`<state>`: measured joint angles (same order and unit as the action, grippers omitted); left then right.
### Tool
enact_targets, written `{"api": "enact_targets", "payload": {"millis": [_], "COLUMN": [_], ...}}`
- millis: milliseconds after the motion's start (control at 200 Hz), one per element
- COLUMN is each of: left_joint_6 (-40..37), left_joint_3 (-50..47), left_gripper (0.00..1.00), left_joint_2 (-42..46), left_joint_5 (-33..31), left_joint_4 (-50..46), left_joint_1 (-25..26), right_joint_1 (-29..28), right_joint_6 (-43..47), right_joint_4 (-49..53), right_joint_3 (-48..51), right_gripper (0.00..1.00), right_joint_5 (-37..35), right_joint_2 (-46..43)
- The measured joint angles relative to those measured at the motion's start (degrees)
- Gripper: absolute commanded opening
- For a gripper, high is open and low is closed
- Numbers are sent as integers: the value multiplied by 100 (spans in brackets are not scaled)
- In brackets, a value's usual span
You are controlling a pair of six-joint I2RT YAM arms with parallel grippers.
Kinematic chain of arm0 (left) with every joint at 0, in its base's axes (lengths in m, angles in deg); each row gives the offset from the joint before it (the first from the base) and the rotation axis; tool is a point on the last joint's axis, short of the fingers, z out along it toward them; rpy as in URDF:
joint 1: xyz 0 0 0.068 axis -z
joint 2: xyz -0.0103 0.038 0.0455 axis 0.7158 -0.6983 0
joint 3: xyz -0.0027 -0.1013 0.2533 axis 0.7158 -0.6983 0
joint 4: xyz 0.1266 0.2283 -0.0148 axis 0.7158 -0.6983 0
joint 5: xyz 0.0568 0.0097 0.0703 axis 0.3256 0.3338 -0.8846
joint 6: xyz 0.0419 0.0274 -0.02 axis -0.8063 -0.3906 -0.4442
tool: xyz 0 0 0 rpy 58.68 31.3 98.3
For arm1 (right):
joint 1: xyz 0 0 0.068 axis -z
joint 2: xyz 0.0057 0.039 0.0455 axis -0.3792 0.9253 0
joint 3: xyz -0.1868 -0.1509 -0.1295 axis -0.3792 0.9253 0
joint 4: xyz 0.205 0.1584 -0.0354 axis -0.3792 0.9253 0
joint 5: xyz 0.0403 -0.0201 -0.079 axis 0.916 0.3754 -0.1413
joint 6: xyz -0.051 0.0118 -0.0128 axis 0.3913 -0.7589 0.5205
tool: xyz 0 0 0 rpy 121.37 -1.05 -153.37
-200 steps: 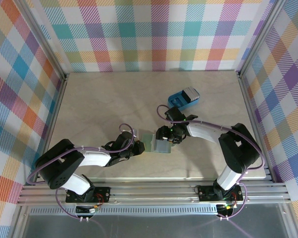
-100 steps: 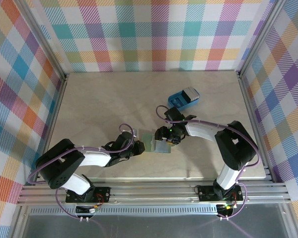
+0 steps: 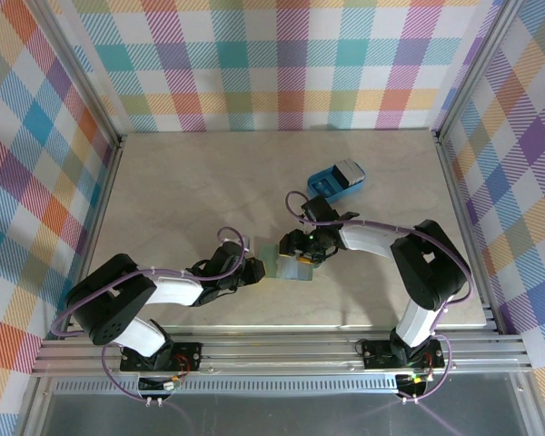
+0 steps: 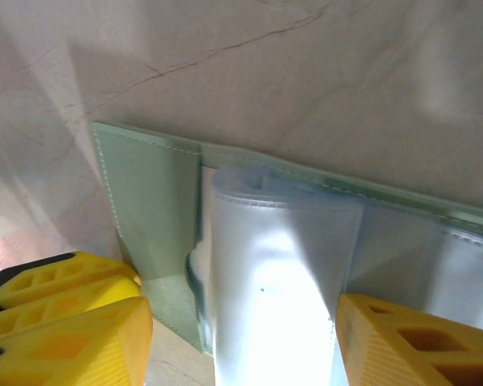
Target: Put the credit cards into the card holder
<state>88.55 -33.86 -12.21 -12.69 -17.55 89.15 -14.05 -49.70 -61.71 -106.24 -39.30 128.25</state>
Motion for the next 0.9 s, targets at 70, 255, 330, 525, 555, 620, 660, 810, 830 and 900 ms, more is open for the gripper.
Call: {"api": "enact_targets", "payload": {"millis": [70, 255, 330, 525, 555, 620, 660, 810, 830, 900], "left_joint_6": [17, 57, 59, 59, 59, 61, 61, 79, 79, 79], "left_joint_3": [-2, -13, -31, -37, -37, -37, -37, -39, -39, -39], "left_gripper": [15, 15, 15, 15, 15, 14, 14, 15, 15, 15], "left_joint_2": [-2, -2, -2, -2, -2, -2, -2, -4, -7, -22], "left_joint_5": [0, -2, -2, -2, -2, -2, -4, -4, -4, -4], "left_joint_4": [2, 22, 50, 76, 79, 83, 83, 85, 87, 96], "left_joint_1": [0, 0, 0, 0, 0, 0, 0, 0, 0, 0], "right_joint_1": [0, 0, 0, 0, 0, 0, 0, 0, 0, 0], "right_joint_6": [-7, 13, 11, 11, 11, 11, 11, 13, 13, 13], "right_joint_4": [-87, -341, -446, -686, -713, -756, -778, -855, -863, -905], "right_joint_3": [11, 94, 157, 264, 278, 289, 291, 299, 299, 299], "right_gripper": [60, 58, 58, 58, 58, 58, 58, 58, 58, 58], "right_joint_5": [63, 223, 293, 472, 496, 542, 560, 577, 579, 579], "right_joint_2": [0, -2, -4, -9, -9, -9, -17, -142, -155, -175]}}
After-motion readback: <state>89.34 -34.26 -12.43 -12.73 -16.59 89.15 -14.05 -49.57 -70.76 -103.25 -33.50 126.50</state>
